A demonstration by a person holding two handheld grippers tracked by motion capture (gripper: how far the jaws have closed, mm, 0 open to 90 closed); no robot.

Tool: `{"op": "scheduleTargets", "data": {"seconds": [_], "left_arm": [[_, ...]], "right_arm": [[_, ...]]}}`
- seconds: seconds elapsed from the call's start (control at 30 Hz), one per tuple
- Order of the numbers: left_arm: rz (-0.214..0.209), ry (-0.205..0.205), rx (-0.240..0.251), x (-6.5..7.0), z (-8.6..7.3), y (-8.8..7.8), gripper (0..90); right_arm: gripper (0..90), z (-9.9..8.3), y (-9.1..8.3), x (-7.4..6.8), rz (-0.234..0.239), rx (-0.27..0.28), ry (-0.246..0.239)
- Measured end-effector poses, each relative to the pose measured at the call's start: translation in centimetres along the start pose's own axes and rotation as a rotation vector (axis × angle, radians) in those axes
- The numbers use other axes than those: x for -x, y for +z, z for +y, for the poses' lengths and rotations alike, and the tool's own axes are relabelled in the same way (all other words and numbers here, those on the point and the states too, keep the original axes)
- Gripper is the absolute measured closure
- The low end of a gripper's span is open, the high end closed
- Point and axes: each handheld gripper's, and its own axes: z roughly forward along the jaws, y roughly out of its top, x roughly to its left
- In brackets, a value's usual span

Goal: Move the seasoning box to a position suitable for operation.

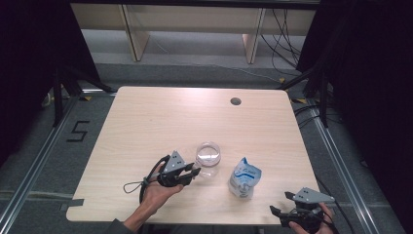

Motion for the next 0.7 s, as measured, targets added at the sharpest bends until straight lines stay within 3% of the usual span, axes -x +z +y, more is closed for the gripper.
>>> {"op": "scheduleTargets", "data": {"seconds": [0.17,0.2,0.3,0.33,0.53,0.6,0.67,0.7], "left_arm": [[-0.02,0.007,-0.007,0.5,-0.7,-1.0,72.7],[-0.023,0.015,-0.011,0.6,-0.7,-1.2,72.8],[-0.04,0.029,-0.013,0.9,-1.0,-1.7,72.7],[-0.046,0.027,-0.011,1.2,-1.2,-1.8,72.7],[-0.08,0.04,-0.015,2.1,-1.6,-2.6,72.7],[-0.095,0.053,-0.02,2.5,-1.8,-2.9,72.7],[-0.111,0.058,-0.016,2.7,-2.0,-3.1,72.7],[-0.117,0.066,-0.022,2.8,-2.1,-3.3,72.7]], "right_arm": [[23.7,0.0,-0.1,0.0,-0.013,0.004,-0.009],[23.7,0.0,-0.1,-0.2,-0.005,-0.004,0.019],[23.8,0.0,0.0,-0.3,0.006,-0.005,0.027],[23.8,0.0,0.0,0.0,-0.001,-0.003,0.001],[23.8,0.0,0.0,-0.1,-0.011,-0.003,-0.006],[23.8,0.0,0.1,-0.3,0.0,-0.005,0.031],[23.8,0.0,0.1,-0.4,0.004,-0.011,0.034],[23.8,0.0,0.1,-0.2,0.002,-0.009,0.008]]}}
